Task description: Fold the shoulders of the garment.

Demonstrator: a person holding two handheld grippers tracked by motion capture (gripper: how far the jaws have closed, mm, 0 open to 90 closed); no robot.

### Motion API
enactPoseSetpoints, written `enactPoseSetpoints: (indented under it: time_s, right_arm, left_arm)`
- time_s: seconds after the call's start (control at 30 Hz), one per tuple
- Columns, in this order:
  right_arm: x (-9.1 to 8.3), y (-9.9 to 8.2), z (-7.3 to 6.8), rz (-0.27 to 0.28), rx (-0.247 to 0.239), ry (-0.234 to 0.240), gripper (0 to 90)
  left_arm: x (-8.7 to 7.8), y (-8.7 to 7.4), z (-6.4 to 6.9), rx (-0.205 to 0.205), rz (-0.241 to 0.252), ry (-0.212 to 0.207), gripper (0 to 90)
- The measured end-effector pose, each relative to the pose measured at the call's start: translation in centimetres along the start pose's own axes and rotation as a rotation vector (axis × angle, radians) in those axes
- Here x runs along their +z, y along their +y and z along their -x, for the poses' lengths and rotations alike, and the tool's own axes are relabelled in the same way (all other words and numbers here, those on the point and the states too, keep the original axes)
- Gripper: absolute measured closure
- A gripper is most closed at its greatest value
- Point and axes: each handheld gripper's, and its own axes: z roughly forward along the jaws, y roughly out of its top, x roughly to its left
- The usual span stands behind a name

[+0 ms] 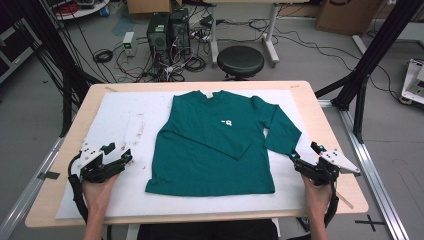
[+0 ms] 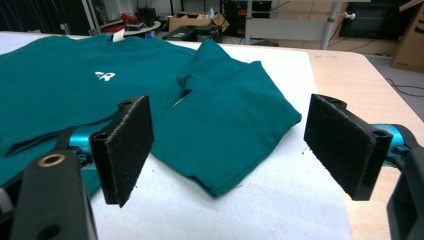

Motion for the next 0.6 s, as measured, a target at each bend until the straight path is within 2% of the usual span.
enactPoseSetpoints:
  time_s: [0.07,0.13,0.17,0.2,0.27,0.33,0.47,0.6]
  right_arm:
    - [0.1,0.1,-0.1,-0.015,-0.003,-0.005,20.1]
    - [0.4,0.2,-0.2,-0.042,-0.013,-0.012,20.4]
    - [0.5,0.3,-0.2,-0.062,-0.004,0.003,22.2]
    - [0.7,0.4,0.0,-0.092,0.033,0.062,25.1]
    - [0.8,0.5,0.0,-0.097,0.04,0.073,25.1]
    - [0.8,0.9,0.1,-0.107,0.047,0.107,25.1]
    - [1.4,2.3,0.4,-0.136,0.022,0.15,25.5]
    - [2.7,4.1,0.6,-0.236,-0.046,0.188,33.3]
  left_arm:
    - [0.0,0.0,-0.3,-0.022,0.004,-0.007,32.3]
    - [0.0,0.0,-0.3,-0.027,0.002,-0.01,32.3]
    - [0.0,0.0,-0.3,-0.024,0.002,-0.01,32.3]
    - [0.0,0.0,-0.3,-0.023,0.001,-0.01,32.3]
    - [0.1,0.0,-0.2,-0.02,-0.01,-0.007,32.3]
    - [0.2,0.0,-0.2,-0.022,-0.02,-0.005,32.3]
    - [0.3,0.1,-0.2,-0.016,-0.029,-0.001,32.3]
    - [0.3,0.0,-0.2,-0.027,-0.026,-0.001,32.3]
